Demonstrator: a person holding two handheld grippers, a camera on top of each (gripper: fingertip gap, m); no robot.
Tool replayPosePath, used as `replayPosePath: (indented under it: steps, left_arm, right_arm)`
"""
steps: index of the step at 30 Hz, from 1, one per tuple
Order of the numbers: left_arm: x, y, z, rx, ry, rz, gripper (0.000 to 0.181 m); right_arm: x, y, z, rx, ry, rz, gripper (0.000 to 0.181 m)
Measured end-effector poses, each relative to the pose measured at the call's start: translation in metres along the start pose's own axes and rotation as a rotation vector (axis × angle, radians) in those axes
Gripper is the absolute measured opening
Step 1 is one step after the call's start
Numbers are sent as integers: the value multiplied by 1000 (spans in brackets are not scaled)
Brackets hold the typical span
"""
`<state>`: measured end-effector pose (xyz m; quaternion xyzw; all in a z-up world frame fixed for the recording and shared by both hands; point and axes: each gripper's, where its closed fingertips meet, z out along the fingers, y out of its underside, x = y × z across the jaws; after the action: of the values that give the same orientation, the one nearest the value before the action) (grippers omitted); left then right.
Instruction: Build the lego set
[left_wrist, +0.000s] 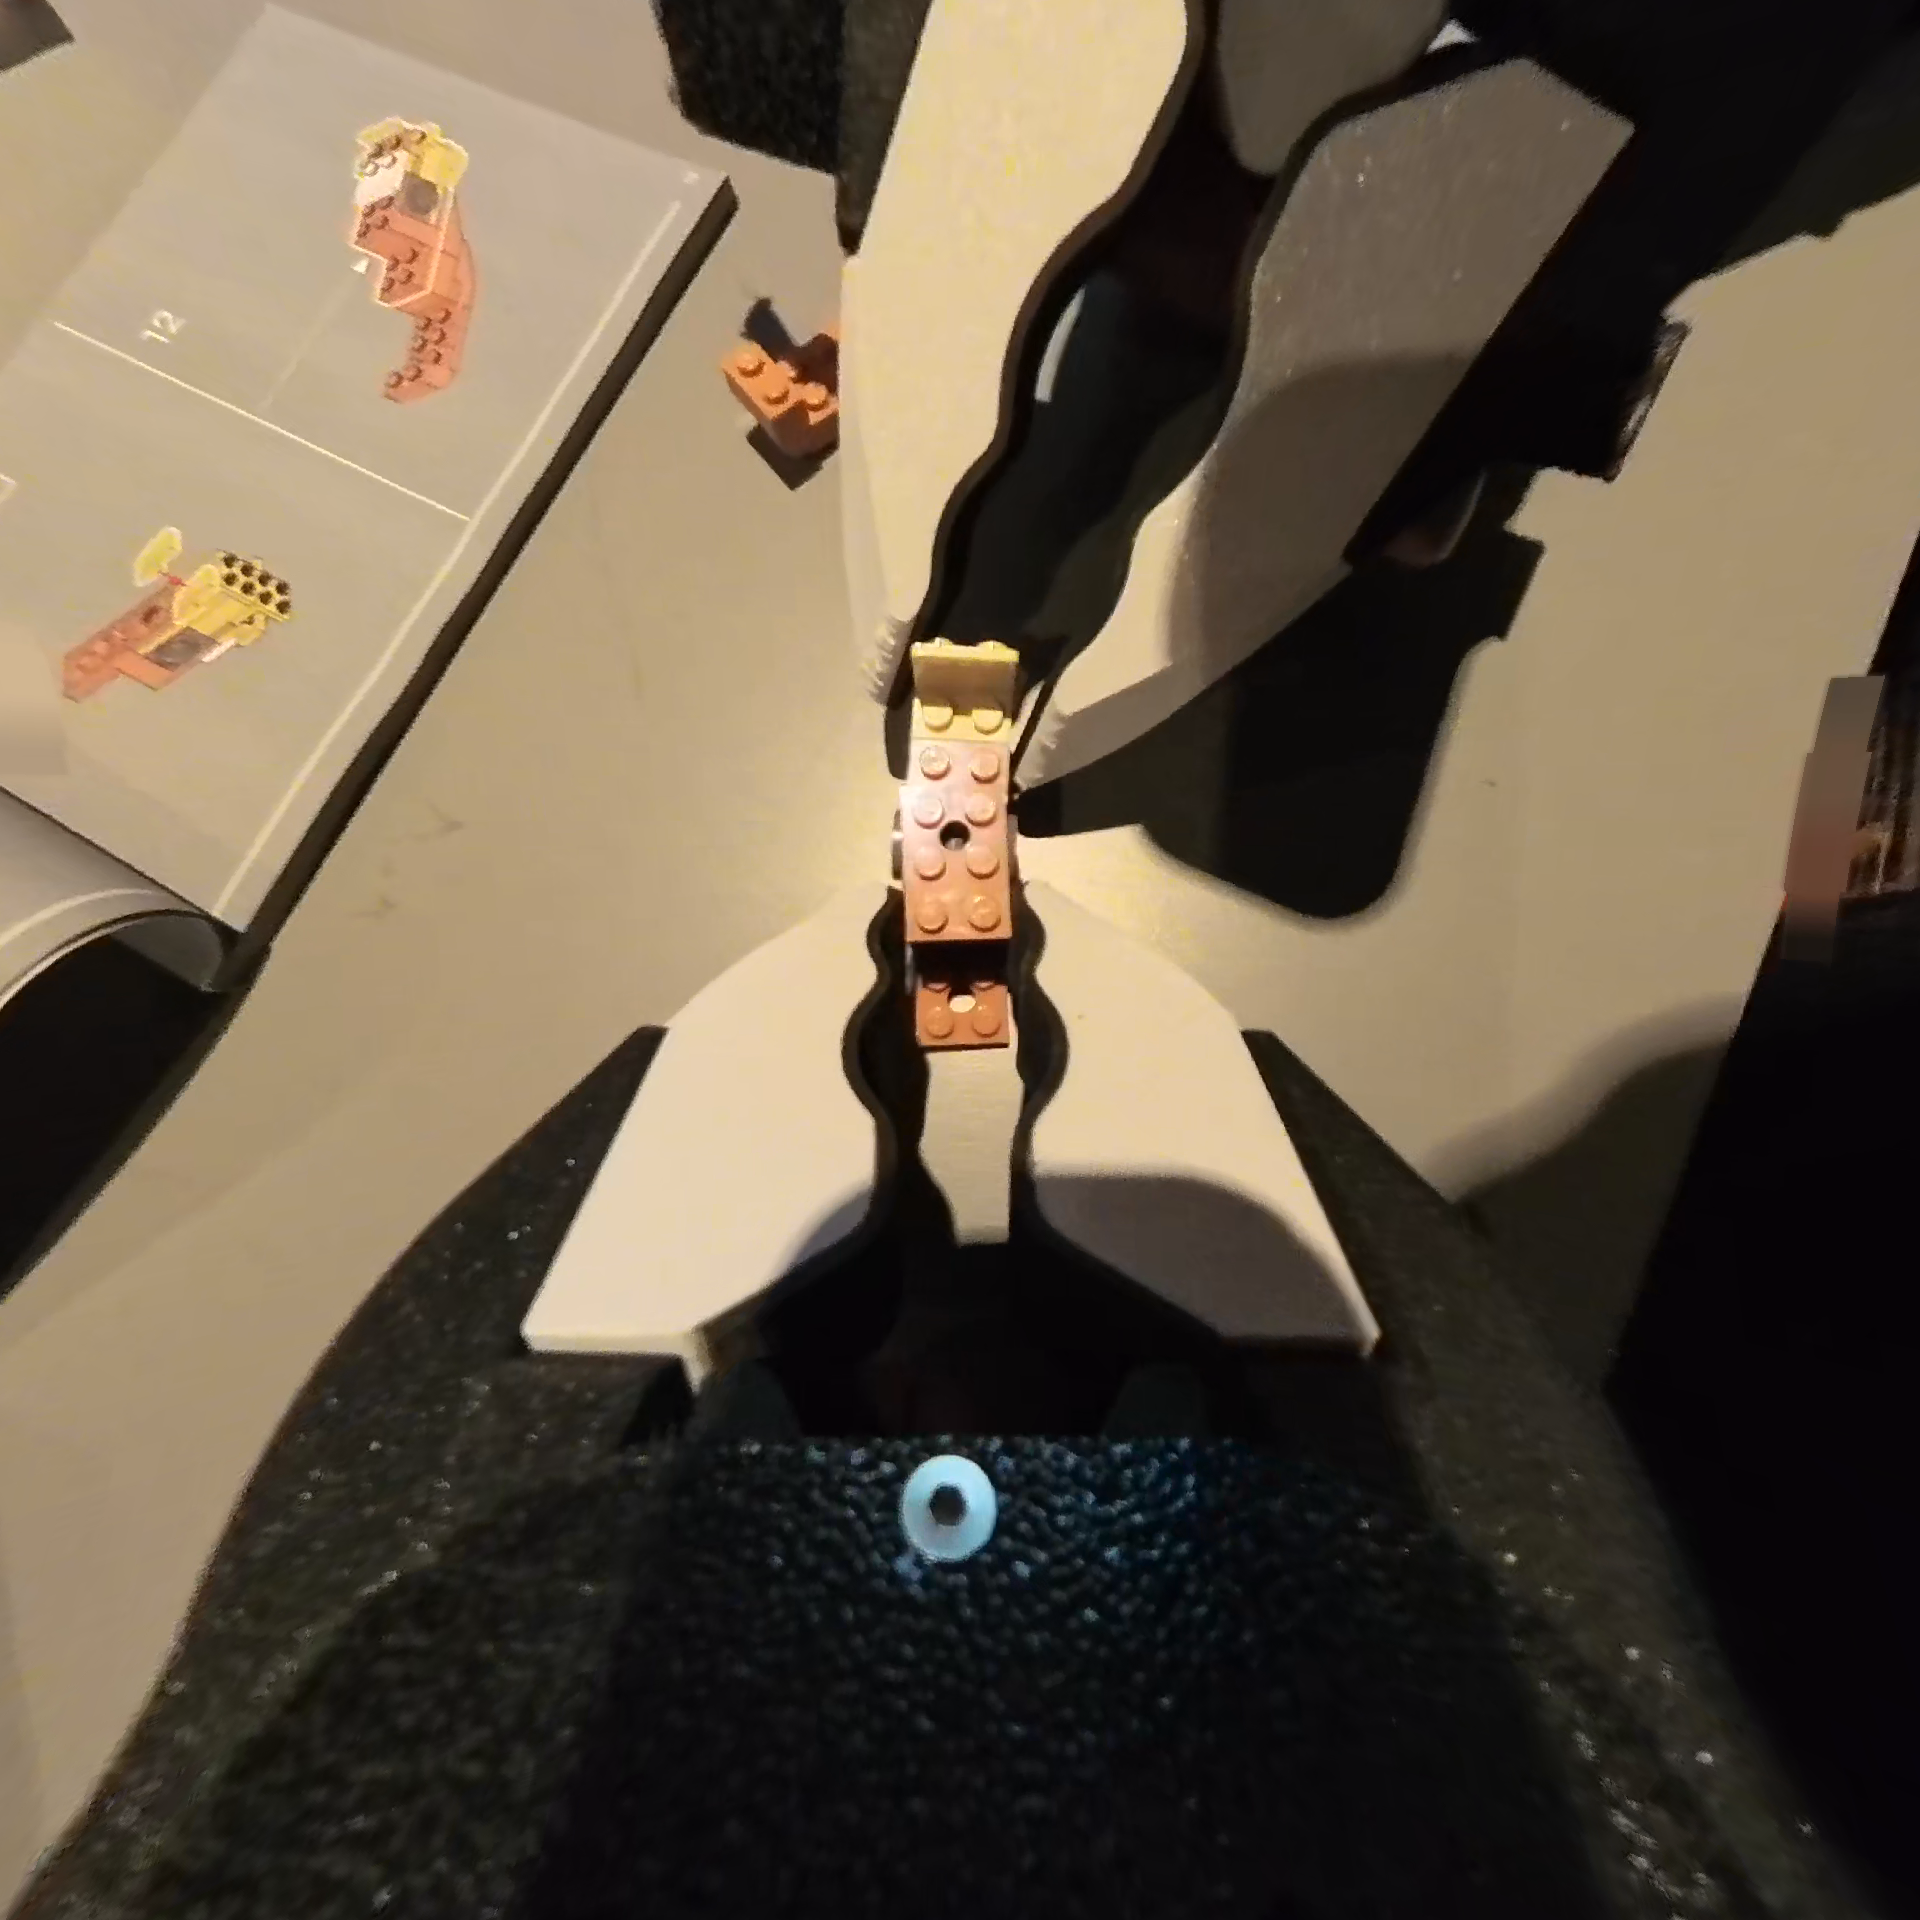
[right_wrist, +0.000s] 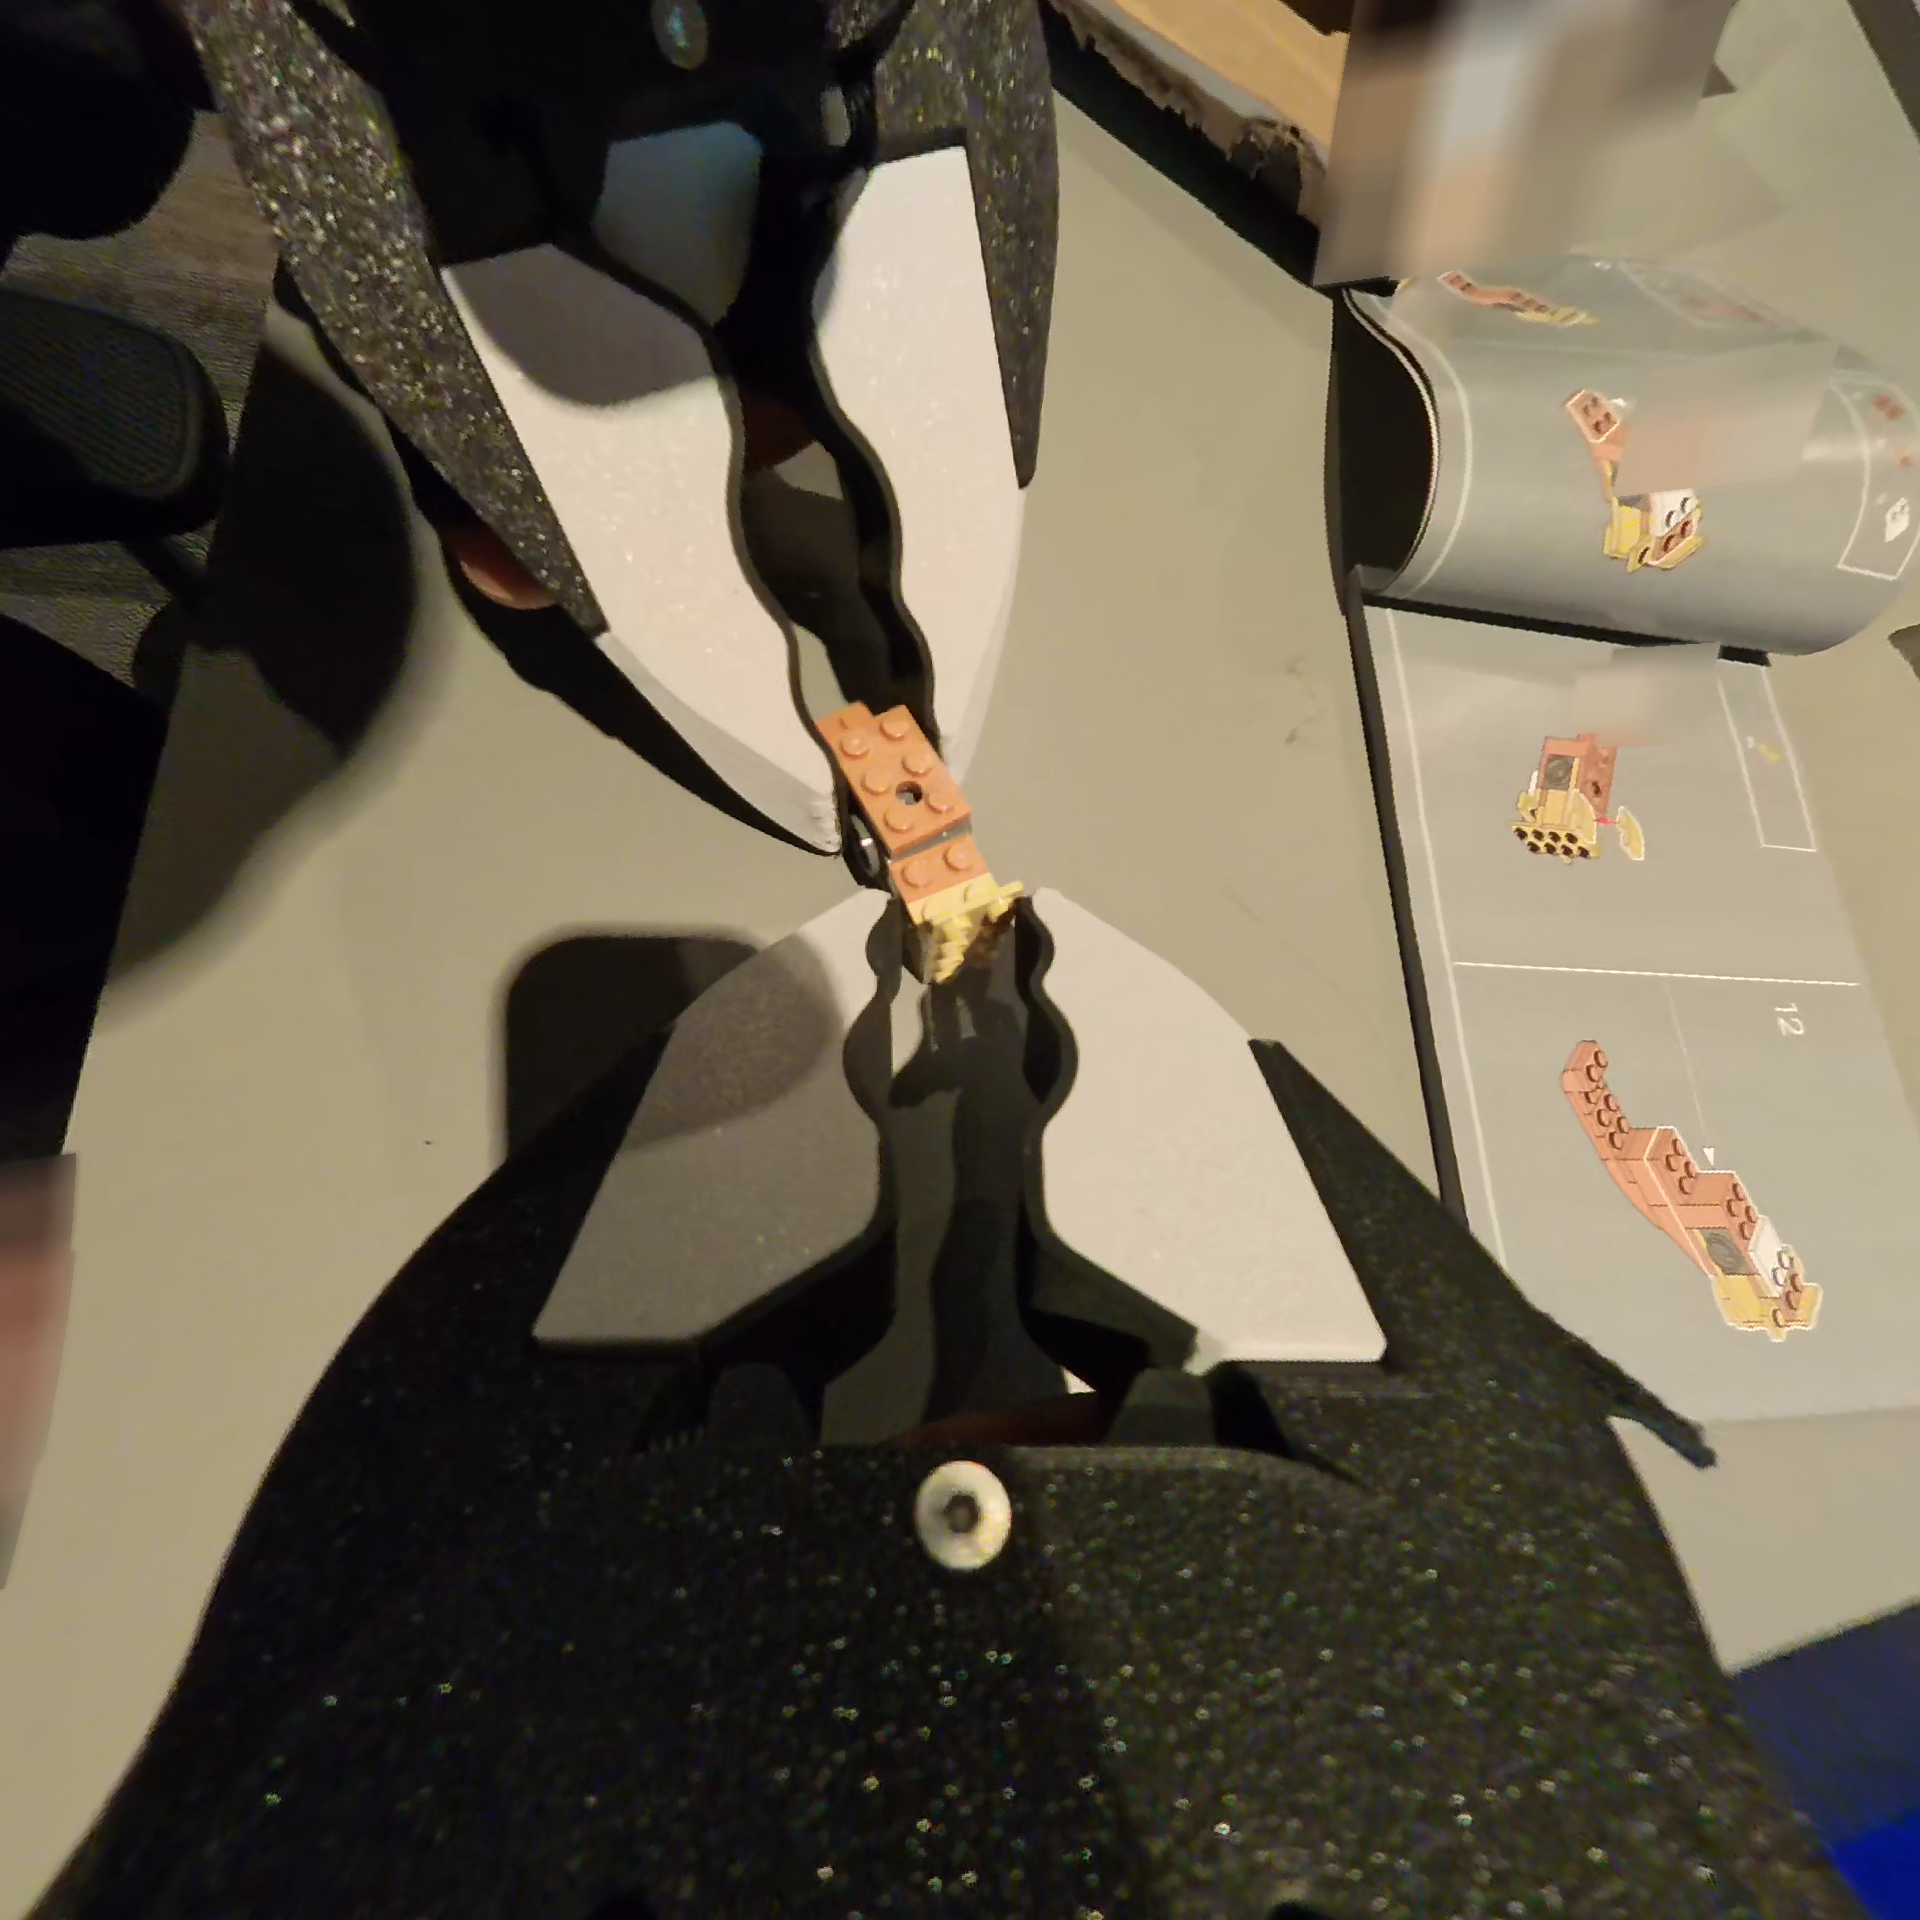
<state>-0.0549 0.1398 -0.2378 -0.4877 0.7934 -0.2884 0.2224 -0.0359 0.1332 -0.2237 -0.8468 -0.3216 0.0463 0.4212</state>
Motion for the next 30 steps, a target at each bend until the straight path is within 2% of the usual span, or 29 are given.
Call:
replayPosePath:
  steps: [12,30]
  left_arm:
    - [-1,-5,0,69,38,35,23]
    - [-1,-8,2,83,66,42,20]
  right_arm:
    - [-1,-1,0,5,-27,20,20]
    - [1,-2,-1,17,-37,42,20]
